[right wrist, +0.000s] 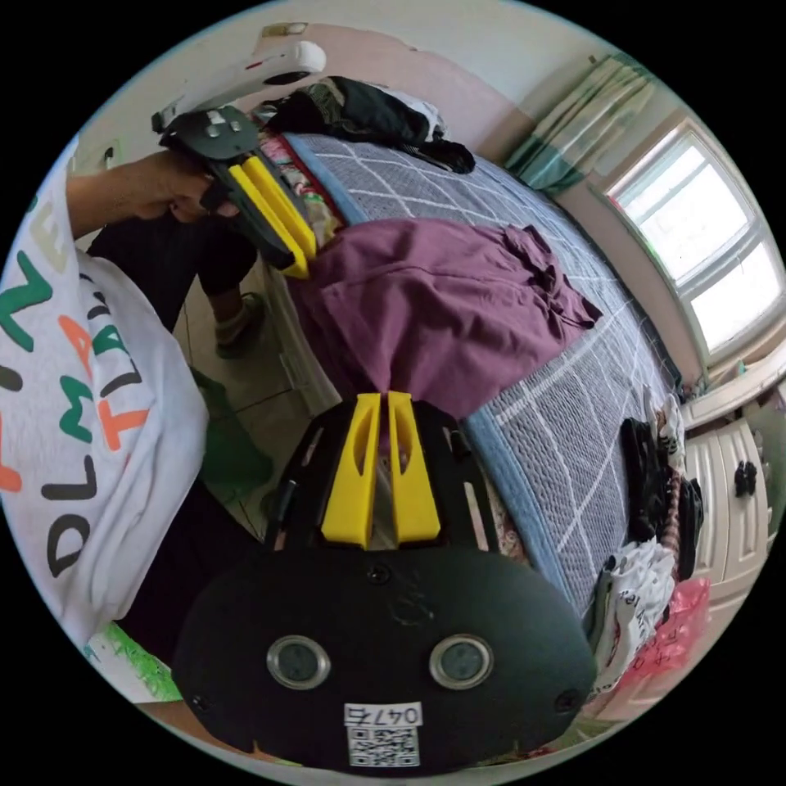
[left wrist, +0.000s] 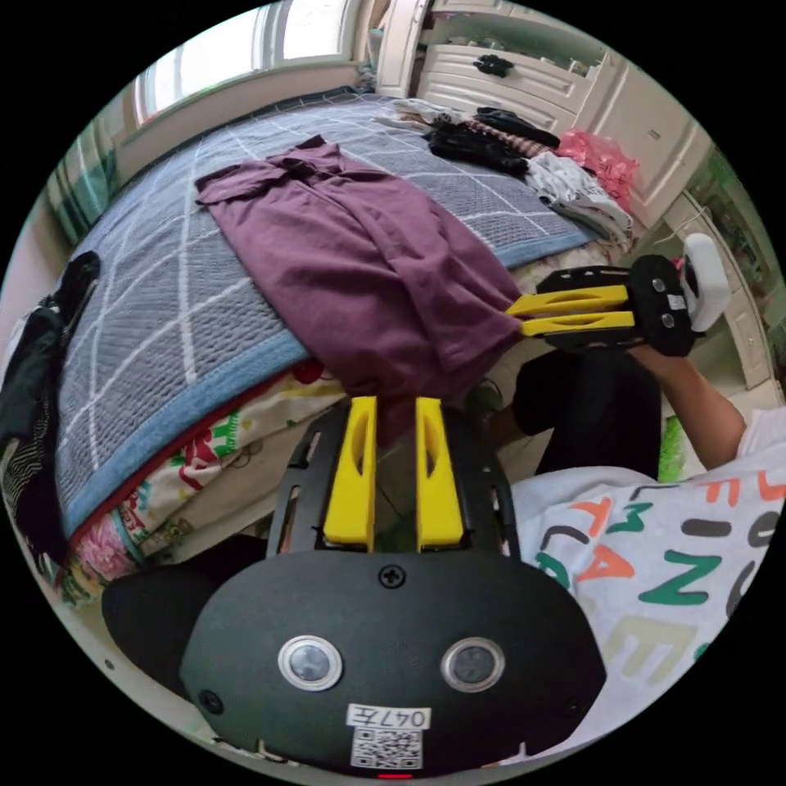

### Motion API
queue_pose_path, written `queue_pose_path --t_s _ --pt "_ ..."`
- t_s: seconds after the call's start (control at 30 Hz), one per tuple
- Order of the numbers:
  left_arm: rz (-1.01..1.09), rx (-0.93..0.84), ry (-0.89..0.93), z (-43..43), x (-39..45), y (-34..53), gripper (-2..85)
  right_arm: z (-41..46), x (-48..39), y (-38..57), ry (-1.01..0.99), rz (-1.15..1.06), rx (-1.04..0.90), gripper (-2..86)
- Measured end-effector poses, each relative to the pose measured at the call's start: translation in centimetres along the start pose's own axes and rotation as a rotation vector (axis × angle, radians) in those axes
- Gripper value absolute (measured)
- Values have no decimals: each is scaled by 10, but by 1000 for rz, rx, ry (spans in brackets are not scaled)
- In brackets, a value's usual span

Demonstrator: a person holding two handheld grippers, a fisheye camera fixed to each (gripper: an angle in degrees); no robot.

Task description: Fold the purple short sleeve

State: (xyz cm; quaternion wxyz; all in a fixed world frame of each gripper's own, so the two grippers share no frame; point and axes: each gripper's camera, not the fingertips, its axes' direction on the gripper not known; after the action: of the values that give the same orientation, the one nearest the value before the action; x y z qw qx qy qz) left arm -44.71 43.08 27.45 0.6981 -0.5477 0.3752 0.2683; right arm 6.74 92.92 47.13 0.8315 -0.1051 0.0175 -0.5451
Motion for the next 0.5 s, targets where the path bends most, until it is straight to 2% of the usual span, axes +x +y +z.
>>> queue_pose_path --t_s 0.13,0.3,0.5 --pt "-29 15 70 -4 1 8 4 -31 -5 22 88 85 21 -1" --pt "-31 28 84 -21 10 24 1 -67 -22 35 165 27 7 2" --pt "-58 -32 -8 -3 29 40 34 -50 -39 34 40 -8 -112 68"
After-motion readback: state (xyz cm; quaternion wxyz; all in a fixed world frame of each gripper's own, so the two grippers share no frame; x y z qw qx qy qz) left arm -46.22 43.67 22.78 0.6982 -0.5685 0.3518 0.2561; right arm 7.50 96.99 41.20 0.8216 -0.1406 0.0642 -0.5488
